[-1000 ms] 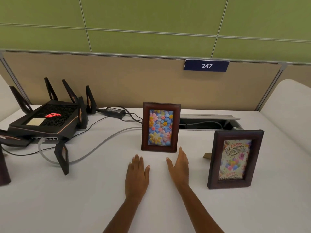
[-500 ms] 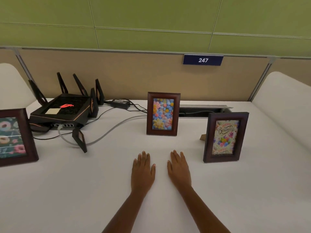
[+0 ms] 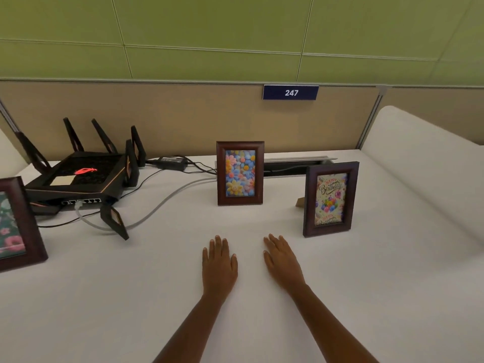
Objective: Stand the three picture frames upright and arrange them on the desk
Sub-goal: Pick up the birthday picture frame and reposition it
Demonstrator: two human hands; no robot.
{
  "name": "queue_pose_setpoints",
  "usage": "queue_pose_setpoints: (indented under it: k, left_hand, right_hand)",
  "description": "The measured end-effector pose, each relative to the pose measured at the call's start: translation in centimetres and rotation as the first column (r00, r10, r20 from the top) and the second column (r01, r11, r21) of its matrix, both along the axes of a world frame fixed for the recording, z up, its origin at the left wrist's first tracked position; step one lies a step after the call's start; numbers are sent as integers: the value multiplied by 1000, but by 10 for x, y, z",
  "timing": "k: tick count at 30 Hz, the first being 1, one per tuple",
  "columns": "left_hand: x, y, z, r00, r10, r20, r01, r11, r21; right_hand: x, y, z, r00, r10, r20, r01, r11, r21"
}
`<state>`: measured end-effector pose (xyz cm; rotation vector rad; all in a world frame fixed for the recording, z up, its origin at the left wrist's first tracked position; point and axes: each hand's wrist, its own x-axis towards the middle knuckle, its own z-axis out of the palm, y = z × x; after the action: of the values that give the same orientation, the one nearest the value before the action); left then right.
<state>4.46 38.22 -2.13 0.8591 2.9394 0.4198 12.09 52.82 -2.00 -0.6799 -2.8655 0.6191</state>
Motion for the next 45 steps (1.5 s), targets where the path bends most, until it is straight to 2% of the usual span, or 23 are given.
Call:
queue_pose_setpoints:
  k: [5, 10, 14, 17, 20, 22, 24, 27, 30, 33, 39, 45]
  left_hand:
    - [8, 18, 4, 1000, 12, 27, -12, 1000, 16]
    - [17, 60, 13, 998, 5, 60, -12, 993, 117]
    - [32, 109, 17, 993, -42, 108, 18, 976, 217]
    - [46, 142, 20, 983, -73, 170, 12, 942, 335]
    - [56, 170, 24, 967, -101, 234, -13, 897, 442]
    - [61, 184, 27, 964, -98, 246, -41, 862, 505]
    - [64, 195, 28, 966, -76, 245, -77, 827, 558]
    - [66, 205, 26, 968, -20, 251, -144, 772, 619]
    - [66, 210, 22, 970, 8, 243, -167, 748, 642]
    - [64, 214, 20, 969, 25, 246, -183, 740, 647]
    - [60, 217, 13, 960, 46, 277, -222, 730, 646]
    - [56, 224, 8, 956, 109, 271, -265, 710, 652]
  right_hand:
    - [16, 24, 12, 999, 14, -33, -18, 993, -120]
    - [39, 59, 30, 976, -17, -218, -24, 982, -186]
    - [60, 98, 43, 910, -87, -406, 44, 993, -113]
    - [71, 131, 50, 827, -124, -548, 99, 992, -76]
    - [78, 164, 53, 748, -234, -621, 152, 971, -183]
    - [78, 183, 52, 720, -361, -592, 172, 920, -352]
    - [73, 201, 51, 743, -453, -492, 144, 827, -543]
    - [62, 223, 49, 845, -412, -340, 67, 713, -698]
    - [48, 234, 49, 929, -264, -258, -37, 629, -776]
    - [35, 242, 49, 964, -169, -206, -88, 530, -843]
    - [16, 264, 48, 996, -8, -93, -88, 245, -965]
    - [4, 274, 43, 994, 41, -104, -111, 199, -974]
